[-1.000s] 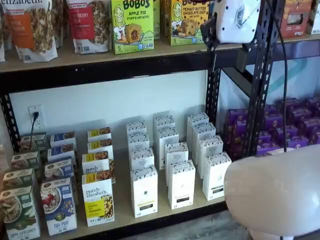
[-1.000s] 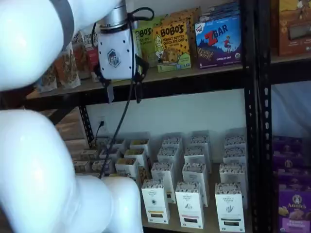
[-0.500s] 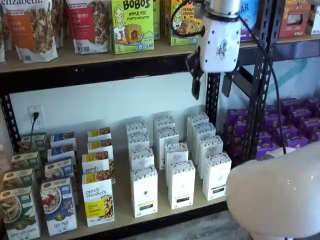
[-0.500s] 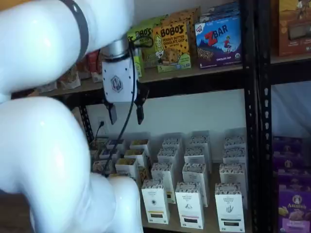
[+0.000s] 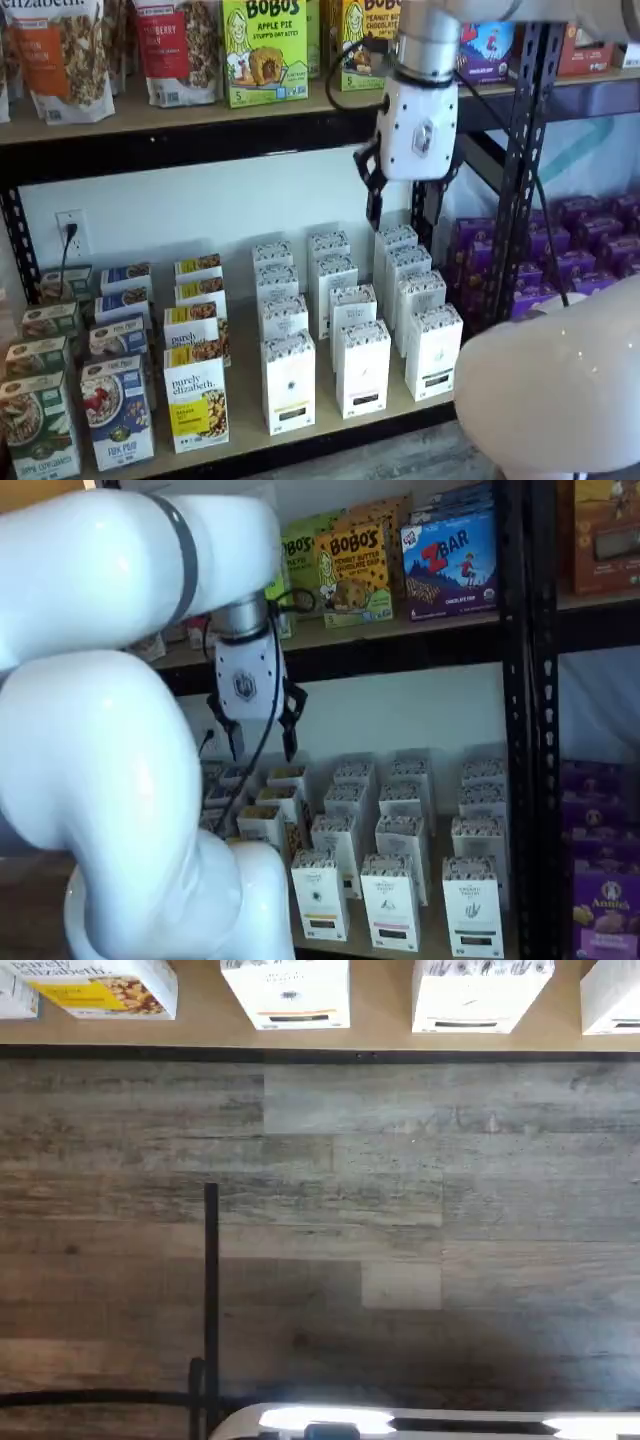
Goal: Pick up the white box with a yellow strip in the middle, on the bottom shelf, the fourth box from the left
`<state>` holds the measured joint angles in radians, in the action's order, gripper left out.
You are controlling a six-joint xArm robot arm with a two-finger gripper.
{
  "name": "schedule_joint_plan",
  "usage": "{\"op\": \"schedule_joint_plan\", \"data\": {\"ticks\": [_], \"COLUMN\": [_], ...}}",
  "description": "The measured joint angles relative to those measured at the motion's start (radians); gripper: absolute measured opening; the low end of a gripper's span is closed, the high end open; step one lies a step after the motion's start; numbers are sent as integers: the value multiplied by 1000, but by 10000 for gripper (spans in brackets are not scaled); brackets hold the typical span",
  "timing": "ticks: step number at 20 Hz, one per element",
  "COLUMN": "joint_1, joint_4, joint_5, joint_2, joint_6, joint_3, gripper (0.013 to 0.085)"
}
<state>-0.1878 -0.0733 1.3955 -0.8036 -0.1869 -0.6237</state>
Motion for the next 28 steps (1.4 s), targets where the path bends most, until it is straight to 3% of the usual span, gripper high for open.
{"op": "schedule_joint_plan", "data": {"ticks": [9,21,28], "joint_1": [-29,-58,-71], "joint_4": [9,37,82], "joint_5": [-184,-375,-487], "joint_2": [66,180,265], "joint_6": [-20,-53,-90], "joint_3": [100,164,187], "gripper": [850,850,850]}}
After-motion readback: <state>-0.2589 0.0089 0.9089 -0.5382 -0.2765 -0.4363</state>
